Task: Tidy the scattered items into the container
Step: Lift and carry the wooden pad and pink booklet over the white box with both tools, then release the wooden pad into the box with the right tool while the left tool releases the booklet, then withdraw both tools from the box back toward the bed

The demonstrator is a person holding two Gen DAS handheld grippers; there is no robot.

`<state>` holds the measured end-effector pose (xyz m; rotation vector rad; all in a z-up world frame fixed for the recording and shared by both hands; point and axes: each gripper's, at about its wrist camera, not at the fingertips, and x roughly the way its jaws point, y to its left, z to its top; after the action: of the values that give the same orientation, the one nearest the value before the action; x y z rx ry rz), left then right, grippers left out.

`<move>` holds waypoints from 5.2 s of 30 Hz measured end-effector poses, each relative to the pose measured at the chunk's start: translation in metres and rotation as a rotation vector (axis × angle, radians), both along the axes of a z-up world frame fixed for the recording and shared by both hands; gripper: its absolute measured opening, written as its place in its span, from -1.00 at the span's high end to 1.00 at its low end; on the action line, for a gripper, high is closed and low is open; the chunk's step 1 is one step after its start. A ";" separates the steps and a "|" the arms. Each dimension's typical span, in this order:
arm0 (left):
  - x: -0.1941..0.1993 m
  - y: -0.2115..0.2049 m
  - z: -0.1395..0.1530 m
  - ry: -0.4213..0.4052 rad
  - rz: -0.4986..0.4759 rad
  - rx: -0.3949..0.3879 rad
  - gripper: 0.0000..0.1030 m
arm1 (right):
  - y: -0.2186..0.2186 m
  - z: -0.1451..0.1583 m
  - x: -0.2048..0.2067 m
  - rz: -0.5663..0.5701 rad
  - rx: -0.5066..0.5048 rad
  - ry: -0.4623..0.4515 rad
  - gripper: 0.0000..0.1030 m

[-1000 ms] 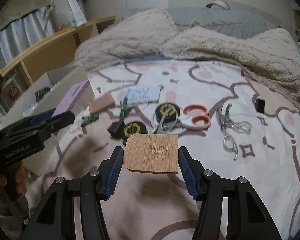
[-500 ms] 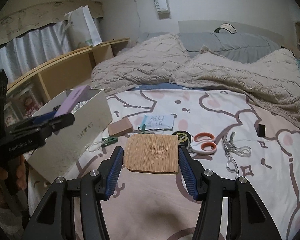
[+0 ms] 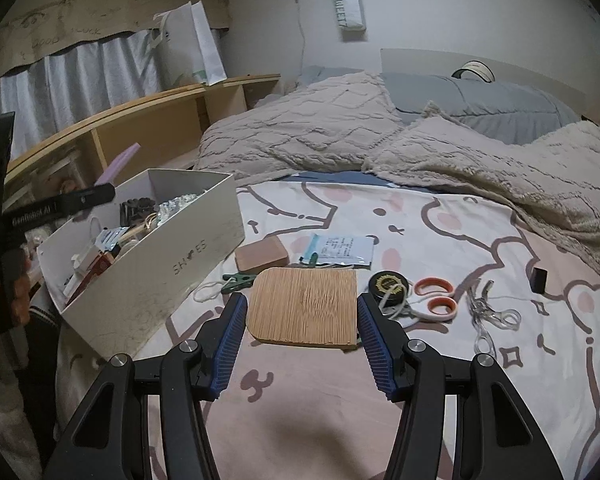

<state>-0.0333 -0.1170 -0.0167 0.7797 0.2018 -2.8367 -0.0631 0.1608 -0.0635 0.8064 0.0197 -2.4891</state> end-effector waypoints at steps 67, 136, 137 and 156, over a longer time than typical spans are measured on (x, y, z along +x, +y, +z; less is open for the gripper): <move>0.016 -0.083 -0.043 -0.168 0.040 0.085 -0.27 | -0.218 0.027 0.015 0.439 0.123 -0.159 -0.11; 0.003 0.024 -0.032 -0.042 -0.095 0.004 -1.00 | -0.029 0.024 -0.018 0.059 0.073 0.025 -1.00; 0.003 0.026 -0.032 -0.037 -0.100 0.007 -1.00 | -0.025 0.023 -0.019 0.052 0.078 0.028 -1.00; 0.005 0.049 -0.038 0.037 -0.125 0.010 -1.00 | 0.062 0.003 -0.034 -0.207 0.084 0.076 -1.00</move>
<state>-0.0284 -0.0684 -0.0544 0.7678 0.1783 -2.9710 -0.0975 0.2231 -0.0603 0.7828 0.0712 -2.7297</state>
